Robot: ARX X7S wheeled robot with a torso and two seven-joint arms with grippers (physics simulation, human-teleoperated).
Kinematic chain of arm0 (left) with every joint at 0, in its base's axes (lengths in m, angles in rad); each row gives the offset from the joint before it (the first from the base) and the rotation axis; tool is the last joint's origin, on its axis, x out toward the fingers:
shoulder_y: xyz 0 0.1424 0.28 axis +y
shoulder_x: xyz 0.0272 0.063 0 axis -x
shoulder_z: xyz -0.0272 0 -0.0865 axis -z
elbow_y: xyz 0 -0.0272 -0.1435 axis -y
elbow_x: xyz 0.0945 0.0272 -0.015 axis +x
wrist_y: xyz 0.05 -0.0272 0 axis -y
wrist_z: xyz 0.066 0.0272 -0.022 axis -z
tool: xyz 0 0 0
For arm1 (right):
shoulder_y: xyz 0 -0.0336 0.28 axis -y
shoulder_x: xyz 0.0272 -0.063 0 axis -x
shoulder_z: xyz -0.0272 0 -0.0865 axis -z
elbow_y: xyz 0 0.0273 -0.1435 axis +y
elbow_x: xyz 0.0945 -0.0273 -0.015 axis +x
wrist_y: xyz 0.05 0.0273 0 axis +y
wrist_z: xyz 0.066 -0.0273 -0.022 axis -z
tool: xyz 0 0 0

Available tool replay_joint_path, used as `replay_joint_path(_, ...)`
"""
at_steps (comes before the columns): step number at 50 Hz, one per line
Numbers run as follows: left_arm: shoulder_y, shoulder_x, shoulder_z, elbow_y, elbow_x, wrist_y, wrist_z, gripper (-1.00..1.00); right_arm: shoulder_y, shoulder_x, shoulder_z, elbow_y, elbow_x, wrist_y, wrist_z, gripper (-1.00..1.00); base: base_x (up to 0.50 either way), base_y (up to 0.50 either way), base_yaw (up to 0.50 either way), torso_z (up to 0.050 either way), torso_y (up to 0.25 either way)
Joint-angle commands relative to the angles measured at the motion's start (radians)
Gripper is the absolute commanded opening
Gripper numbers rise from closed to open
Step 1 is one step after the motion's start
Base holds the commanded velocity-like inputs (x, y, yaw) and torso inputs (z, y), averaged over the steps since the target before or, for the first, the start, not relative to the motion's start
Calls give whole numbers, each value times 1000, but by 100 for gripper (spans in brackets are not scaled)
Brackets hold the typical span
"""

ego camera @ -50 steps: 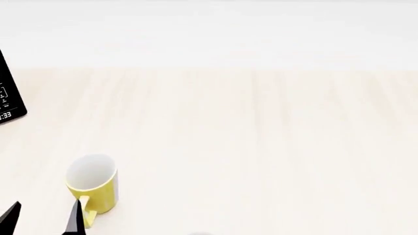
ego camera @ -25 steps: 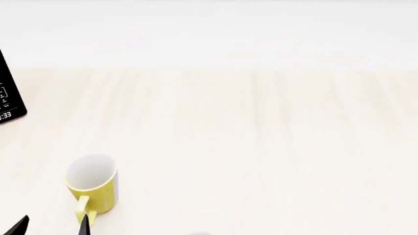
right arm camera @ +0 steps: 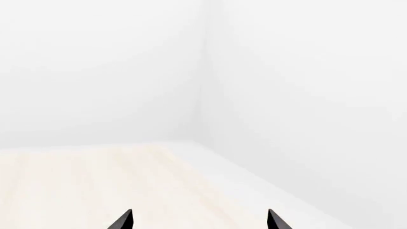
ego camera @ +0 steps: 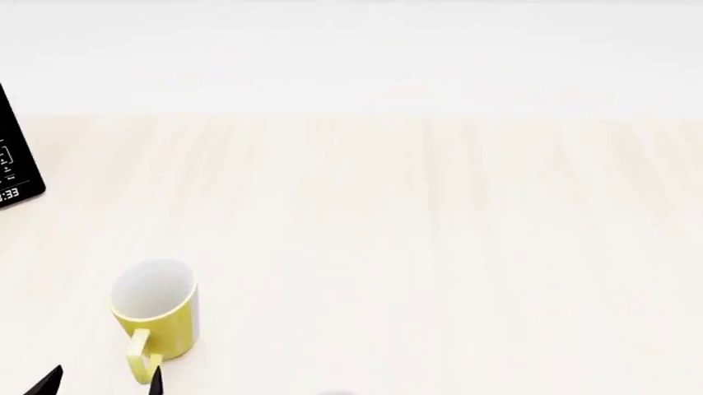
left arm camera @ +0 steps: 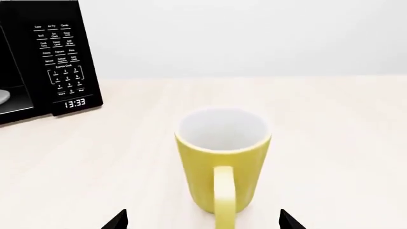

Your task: Put the yellow and white mug to the front of the white mug.

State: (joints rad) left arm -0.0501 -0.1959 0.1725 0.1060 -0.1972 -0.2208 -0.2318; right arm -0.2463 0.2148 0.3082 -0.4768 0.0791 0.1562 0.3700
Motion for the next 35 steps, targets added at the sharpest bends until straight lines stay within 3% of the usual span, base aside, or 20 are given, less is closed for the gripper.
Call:
replay_joint_path(1, -40, 10, 27, -65, 22, 3, -11, 100, 1, 5, -6, 1, 2, 2, 5, 100, 0, 0, 0, 0, 0)
replay_joint_path(28, -144, 34, 34, -222, 9, 13, -23, 100, -2, 15, -15, 3, 10, -2, 14, 100, 0, 0, 0, 0, 0)
replay_joint_path(35, -134, 29, 58, -185, 14, 12, -18, 100, -4, 17, -15, 3, 13, -2, 17, 100, 0, 0, 0, 0, 0)
